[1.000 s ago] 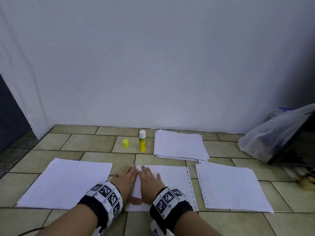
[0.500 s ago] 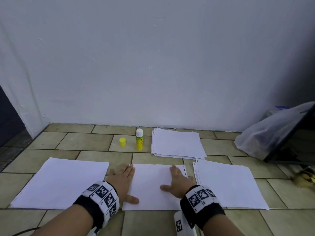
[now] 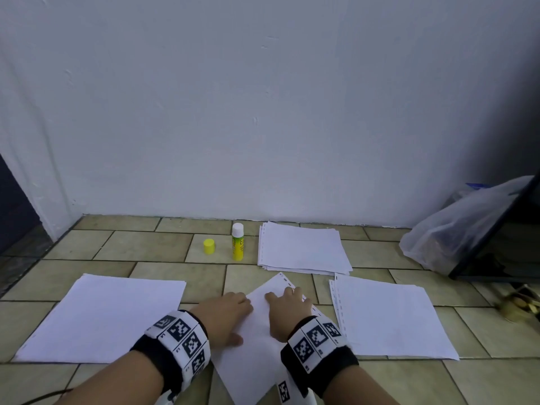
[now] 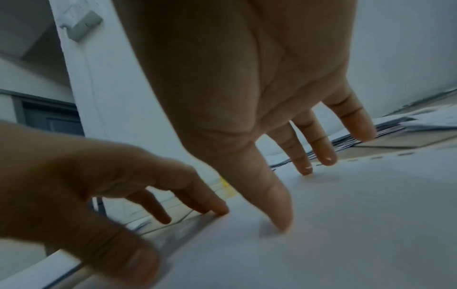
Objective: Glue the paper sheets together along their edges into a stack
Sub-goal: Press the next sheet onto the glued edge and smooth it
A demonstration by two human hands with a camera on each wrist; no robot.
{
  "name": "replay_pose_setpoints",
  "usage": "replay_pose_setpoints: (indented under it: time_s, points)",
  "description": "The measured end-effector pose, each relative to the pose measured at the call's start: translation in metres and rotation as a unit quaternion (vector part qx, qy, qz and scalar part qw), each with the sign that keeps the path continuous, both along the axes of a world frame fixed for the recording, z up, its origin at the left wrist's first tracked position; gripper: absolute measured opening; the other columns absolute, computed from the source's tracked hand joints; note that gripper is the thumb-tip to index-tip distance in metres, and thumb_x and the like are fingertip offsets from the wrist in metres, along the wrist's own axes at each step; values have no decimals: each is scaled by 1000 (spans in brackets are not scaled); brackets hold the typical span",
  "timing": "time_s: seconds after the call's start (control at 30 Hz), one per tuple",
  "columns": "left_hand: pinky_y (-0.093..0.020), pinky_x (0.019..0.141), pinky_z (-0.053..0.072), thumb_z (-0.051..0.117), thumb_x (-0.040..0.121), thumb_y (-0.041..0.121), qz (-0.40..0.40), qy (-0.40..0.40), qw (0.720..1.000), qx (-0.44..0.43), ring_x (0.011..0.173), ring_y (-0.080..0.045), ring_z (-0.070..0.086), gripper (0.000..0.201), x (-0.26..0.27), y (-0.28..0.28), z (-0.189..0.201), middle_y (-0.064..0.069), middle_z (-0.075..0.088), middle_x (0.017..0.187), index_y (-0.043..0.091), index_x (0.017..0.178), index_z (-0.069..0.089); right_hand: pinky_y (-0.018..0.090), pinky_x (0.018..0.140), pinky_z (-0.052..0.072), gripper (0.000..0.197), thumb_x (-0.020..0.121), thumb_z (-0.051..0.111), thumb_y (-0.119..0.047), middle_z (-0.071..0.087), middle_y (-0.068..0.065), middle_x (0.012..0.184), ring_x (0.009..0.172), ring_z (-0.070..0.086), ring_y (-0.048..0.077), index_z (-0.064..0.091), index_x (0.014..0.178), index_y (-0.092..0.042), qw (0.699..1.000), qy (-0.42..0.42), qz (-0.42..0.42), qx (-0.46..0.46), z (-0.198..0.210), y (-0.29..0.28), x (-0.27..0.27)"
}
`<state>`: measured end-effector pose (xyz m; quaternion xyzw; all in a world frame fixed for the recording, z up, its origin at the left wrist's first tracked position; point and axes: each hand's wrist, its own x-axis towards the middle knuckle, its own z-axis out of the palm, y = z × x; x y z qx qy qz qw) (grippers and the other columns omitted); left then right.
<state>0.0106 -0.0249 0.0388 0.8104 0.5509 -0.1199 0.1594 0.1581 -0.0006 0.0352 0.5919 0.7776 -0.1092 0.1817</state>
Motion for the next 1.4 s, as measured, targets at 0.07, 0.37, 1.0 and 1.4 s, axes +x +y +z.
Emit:
replay_pose_setpoints:
  time_s: [0.07,0.37,1.0,1.4]
  points:
    - [-33,104,36,55,95,36,11,9,1000,-9,125,-21,41,50,1,0,3,-5,41,136,18,140,41,50,104,32,52,92,48,-21,32,16,142,131,30,35,28,141,-17,1000,11,-13,-17,-3,-3,-13]
    - [-39,117,23,69,81,49,99,33,995,1,147,-23,13,103,-4,4,-13,-9,9,159,5,152,7,51,117,8,88,89,61,-11,0,4,160,148,0,19,-1,152,-9,986,116,98,-74,-6,2,-33]
    - [-35,103,37,54,88,59,84,44,995,16,128,-23,41,73,-13,-4,4,-8,36,144,10,139,36,47,111,30,101,75,79,-30,14,12,154,143,10,32,14,150,-18,998,13,44,-32,1,16,14]
    - [-29,99,36,46,98,19,40,45,995,74,126,-18,41,33,-14,-7,0,-1,43,138,17,131,47,43,112,32,81,86,61,-9,10,6,158,143,12,26,14,152,-19,985,67,149,-61,0,2,7]
